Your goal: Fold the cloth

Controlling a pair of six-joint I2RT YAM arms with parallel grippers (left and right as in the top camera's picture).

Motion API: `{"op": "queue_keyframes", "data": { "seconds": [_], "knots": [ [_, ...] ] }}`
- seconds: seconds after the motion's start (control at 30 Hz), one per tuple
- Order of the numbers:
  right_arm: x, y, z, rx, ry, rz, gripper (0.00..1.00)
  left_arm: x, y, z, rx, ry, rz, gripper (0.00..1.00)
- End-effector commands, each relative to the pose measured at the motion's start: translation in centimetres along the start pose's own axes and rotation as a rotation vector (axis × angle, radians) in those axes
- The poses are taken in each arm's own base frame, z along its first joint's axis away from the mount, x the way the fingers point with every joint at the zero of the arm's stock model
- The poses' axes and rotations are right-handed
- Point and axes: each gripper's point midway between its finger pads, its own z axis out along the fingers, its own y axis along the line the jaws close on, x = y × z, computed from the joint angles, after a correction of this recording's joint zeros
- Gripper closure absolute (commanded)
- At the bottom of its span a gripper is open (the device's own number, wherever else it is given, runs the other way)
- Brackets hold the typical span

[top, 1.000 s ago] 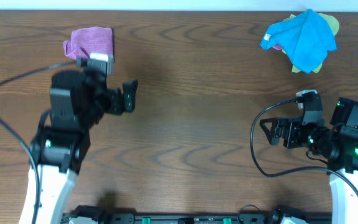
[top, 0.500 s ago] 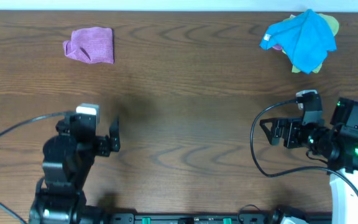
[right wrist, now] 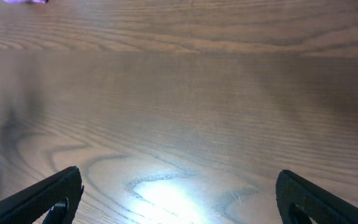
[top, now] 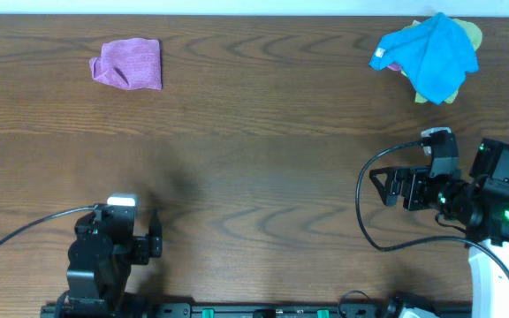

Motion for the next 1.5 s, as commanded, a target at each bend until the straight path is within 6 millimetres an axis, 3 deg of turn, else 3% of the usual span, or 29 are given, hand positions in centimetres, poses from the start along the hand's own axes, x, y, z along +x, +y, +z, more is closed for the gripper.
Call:
{"op": "queue_keyframes", "data": {
  "seconds": [0.0,0.63,1.47],
  "knots": [
    [0.0,0.2,-0.1,-0.015,-0.005,-0.009,0.01,0.9,0.6,-0.3,-0.036,0.016,0.009,0.05],
    [0.0,0.2,-0.1,-0.015,-0.005,-0.009,0.01,5.1,2.2,-2.1,-0.134,0.107,-0.119,0.05],
    [0.0,0.2,-0.1,-0.015,-0.005,-0.009,0.01,6.0,2.8,-1.6,-0.173,0.111,-0.179,0.05]
  ]
}}
